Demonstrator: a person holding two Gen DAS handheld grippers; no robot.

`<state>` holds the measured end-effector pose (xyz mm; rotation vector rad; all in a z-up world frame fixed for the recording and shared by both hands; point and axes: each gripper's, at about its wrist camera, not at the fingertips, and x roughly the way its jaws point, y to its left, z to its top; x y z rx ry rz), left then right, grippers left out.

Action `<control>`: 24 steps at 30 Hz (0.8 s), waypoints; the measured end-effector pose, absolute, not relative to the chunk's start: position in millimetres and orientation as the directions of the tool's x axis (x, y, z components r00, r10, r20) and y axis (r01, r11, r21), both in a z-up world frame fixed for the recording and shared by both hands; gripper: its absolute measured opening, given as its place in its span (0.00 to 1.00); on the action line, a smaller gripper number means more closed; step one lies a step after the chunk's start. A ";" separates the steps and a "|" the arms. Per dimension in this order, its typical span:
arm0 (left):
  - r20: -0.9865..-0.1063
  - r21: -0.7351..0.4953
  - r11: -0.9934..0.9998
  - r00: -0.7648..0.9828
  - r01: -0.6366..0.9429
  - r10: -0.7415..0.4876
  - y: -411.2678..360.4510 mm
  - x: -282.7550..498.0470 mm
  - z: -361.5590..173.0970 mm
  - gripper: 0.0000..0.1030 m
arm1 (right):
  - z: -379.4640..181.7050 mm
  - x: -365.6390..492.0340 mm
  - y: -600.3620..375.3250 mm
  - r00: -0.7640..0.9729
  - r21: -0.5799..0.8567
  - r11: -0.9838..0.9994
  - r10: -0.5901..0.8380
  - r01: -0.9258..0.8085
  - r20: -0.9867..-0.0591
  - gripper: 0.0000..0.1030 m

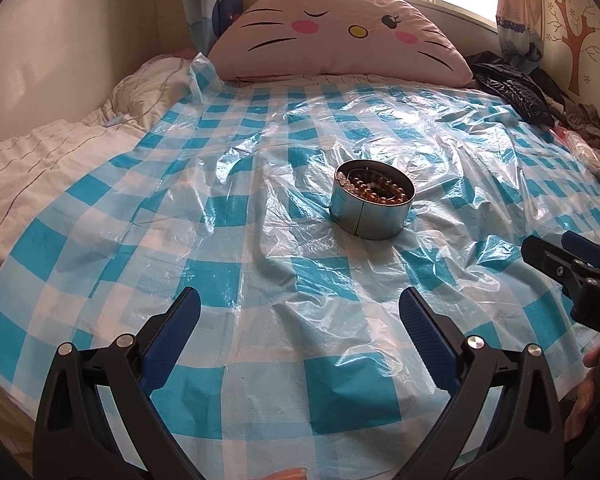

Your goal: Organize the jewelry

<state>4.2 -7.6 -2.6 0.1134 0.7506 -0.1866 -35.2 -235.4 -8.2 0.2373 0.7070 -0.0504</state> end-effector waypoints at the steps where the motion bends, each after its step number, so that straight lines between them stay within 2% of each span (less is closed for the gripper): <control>1: -0.682 0.032 0.978 0.720 0.206 -0.130 -6.5 3.4 -2.5 0.93 | -8.2 -34.6 -234.9 0.760 0.200 0.972 0.035 0.127 -0.649 0.93; 24: -0.663 0.035 0.979 0.737 0.202 -0.129 -4.7 -0.8 0.3 0.93 | -6.8 -34.7 -237.4 0.758 0.201 0.971 0.035 0.128 -0.651 0.93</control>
